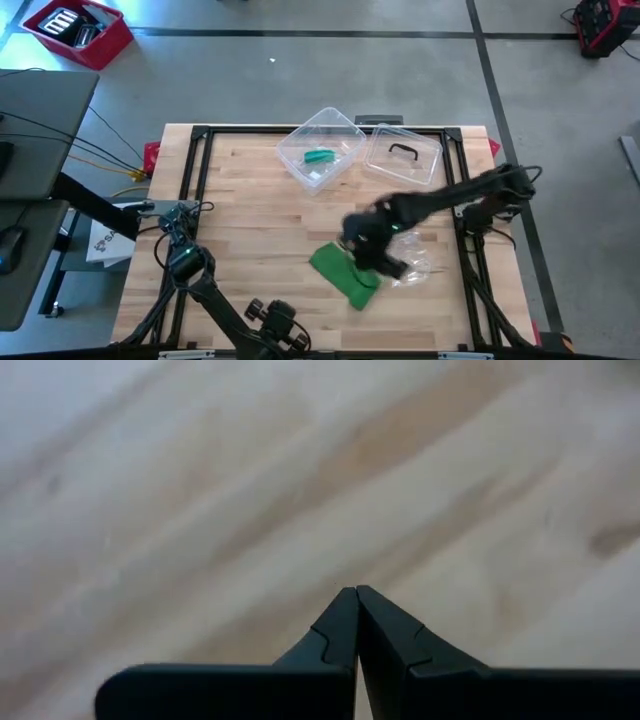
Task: Roll bandage
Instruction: Roll the green bandage
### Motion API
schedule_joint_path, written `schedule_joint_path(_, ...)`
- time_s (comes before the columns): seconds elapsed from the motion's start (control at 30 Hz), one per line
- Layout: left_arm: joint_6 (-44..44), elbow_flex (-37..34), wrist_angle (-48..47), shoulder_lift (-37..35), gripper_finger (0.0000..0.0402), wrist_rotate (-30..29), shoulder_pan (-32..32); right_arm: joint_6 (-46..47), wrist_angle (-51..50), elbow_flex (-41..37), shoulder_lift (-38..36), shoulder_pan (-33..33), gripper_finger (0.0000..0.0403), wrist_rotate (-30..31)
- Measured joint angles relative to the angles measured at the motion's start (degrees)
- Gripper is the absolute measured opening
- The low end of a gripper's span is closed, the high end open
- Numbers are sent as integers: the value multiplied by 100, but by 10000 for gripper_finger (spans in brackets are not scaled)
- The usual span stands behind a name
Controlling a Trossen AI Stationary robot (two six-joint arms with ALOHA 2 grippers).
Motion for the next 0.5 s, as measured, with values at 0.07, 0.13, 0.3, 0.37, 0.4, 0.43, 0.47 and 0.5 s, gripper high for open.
schedule_joint_path(0.07,111,-1,-44,0,0,-275,59,582,750,-550,-209,281,177,-825)
schedule_joint_path(0.13,260,0,-79,0,0,-510,139,1392,1545,-1102,-336,545,177,-1121)
schedule_joint_path(0.3,836,0,-62,0,0,-675,383,1942,2607,-1760,-319,1076,177,-447)
schedule_joint_path(0.37,1043,0,-61,0,0,-637,454,1839,2645,-1736,-258,1157,177,226)
schedule_joint_path(0.4,1135,0,-73,0,0,-586,484,1783,2552,-1677,-213,1190,177,560)
schedule_joint_path(0.43,1188,1,-114,0,0,-485,506,1733,2477,-1601,-166,1206,177,874)
schedule_joint_path(0.47,1204,4,-237,0,0,-283,526,1670,2400,-1508,-124,1222,177,1103)
schedule_joint_path(0.5,1149,4,-435,0,0,-36,547,1626,2327,-1414,-78,1229,177,1232)
